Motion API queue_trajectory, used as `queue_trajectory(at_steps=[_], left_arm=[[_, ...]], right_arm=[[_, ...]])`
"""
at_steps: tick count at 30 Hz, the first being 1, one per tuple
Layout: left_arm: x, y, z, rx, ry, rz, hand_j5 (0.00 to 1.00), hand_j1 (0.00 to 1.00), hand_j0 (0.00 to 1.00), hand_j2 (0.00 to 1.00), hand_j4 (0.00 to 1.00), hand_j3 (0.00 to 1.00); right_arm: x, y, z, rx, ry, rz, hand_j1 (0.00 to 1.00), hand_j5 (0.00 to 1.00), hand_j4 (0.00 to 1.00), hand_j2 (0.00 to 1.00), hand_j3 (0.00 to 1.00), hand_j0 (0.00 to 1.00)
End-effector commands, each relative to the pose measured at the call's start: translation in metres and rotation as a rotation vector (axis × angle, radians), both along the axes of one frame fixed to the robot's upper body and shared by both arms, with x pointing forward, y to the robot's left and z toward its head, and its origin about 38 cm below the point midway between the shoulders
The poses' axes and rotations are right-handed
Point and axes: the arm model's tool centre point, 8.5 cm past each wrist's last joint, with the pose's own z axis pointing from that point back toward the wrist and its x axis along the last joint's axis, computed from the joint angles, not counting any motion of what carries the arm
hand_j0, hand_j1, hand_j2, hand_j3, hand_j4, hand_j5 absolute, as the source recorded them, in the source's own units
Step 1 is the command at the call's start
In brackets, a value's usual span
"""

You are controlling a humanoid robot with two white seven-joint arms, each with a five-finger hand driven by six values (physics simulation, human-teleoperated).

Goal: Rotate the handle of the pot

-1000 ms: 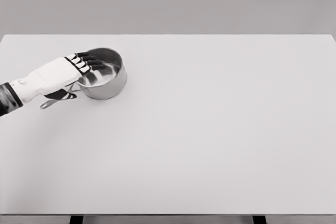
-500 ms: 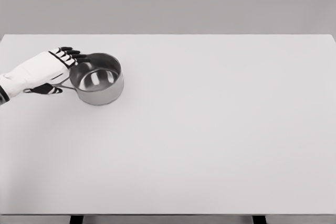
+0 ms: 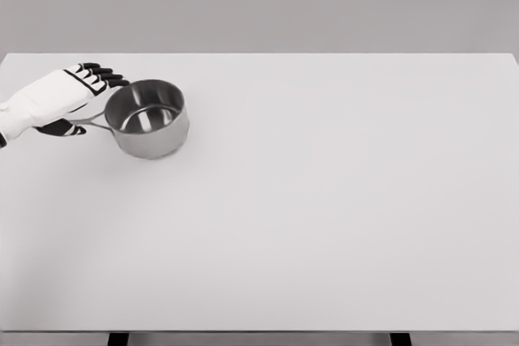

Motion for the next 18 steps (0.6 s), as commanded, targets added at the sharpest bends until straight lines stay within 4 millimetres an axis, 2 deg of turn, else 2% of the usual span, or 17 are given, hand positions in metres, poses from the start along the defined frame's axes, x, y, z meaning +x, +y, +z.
queue_trajectory(at_steps=[1, 18], left_arm=[[0.0, 0.002, 0.0, -0.002, 0.002, 0.007, 1.0, 1.0, 1.0, 1.0, 1.0, 1.0], [0.009, 0.016, 0.004, 0.016, -0.003, 0.049, 1.0, 1.0, 1.0, 1.0, 1.0, 1.0]], right_arm=[[0.001, 0.0, 0.0, 0.0, -0.002, 0.0, 1.0, 1.0, 1.0, 1.0, 1.0, 1.0], [0.0, 0.0, 0.0, 0.0, 0.0, -0.001, 1.0, 1.0, 1.0, 1.0, 1.0, 1.0]])
